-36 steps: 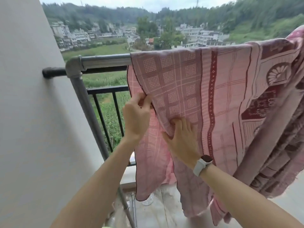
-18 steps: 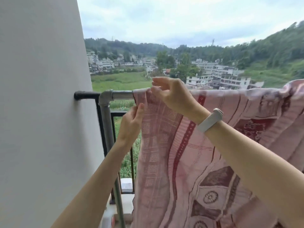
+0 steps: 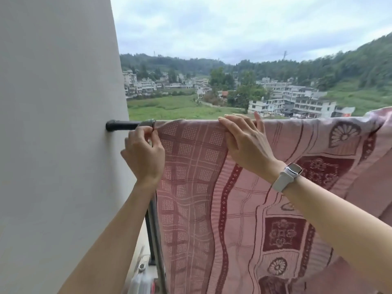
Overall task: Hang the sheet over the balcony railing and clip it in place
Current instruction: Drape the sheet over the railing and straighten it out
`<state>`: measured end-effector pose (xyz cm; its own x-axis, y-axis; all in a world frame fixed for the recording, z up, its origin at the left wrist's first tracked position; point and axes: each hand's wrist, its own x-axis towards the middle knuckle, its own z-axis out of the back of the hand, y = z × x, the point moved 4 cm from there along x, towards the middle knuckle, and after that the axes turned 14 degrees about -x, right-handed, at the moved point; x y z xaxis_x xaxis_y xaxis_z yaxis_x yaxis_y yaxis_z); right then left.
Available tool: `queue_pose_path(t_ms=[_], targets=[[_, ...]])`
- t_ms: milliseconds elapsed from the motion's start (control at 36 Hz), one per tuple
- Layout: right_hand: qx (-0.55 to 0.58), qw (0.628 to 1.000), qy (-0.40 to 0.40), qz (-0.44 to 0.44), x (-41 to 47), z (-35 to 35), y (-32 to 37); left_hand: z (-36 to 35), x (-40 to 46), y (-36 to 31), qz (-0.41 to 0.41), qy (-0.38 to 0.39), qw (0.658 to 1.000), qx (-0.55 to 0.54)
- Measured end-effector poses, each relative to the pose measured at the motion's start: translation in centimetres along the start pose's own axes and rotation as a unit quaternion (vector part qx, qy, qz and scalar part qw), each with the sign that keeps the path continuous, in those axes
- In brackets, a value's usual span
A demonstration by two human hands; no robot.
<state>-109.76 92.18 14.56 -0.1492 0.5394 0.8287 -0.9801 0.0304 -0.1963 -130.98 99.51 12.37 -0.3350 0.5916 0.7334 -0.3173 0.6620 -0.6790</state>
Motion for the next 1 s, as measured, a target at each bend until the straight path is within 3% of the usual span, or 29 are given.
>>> queue_pose_path(t_ms=[56, 139, 278, 361, 444, 556, 667, 778, 1000], targets=[[-0.02, 1.0, -0.009, 0.003, -0.5, -0.2, -0.7, -0.4, -0.7, 0.0, -0.028, 0.015, 0.997, 0.065], [-0.04, 0.999, -0.022, -0.001, -1.1, -0.3, -1.5, -1.8, -1.3, -1.5, -0.149, 0.056, 0.979, 0.13], [-0.081, 0.996, -0.021, -0.017, -1.8, -0.2, -3.5, -6.7, -2.3, -4.9, -0.316, 0.243, 0.907, 0.135], [-0.117, 0.993, 0.011, -0.014, -2.5, -0.2, -5.3, -8.6, -3.1, -6.0, -0.303, 0.286, 0.9, 0.126], [-0.143, 0.987, 0.033, -0.062, -3.9, 0.6, -8.7, -9.3, -2.9, -5.8, -0.252, 0.247, 0.927, 0.131], [-0.177, 0.975, 0.065, -0.115, -6.4, 2.8, -14.5, -10.6, -4.1, -6.5, -0.219, 0.229, 0.937, 0.149], [-0.193, 0.968, 0.097, -0.129, -8.4, 4.7, -19.5, -14.2, -7.5, -10.7, -0.251, 0.307, 0.91, 0.121], [-0.191, 0.971, 0.073, -0.122, -11.0, 7.6, -24.3, -19.4, -11.4, -15.9, -0.278, 0.373, 0.881, 0.087], [-0.17, 0.96, 0.035, -0.22, -19.8, 14.7, -39.8, -31.0, -21.6, -29.3, -0.335, 0.398, 0.853, -0.025]])
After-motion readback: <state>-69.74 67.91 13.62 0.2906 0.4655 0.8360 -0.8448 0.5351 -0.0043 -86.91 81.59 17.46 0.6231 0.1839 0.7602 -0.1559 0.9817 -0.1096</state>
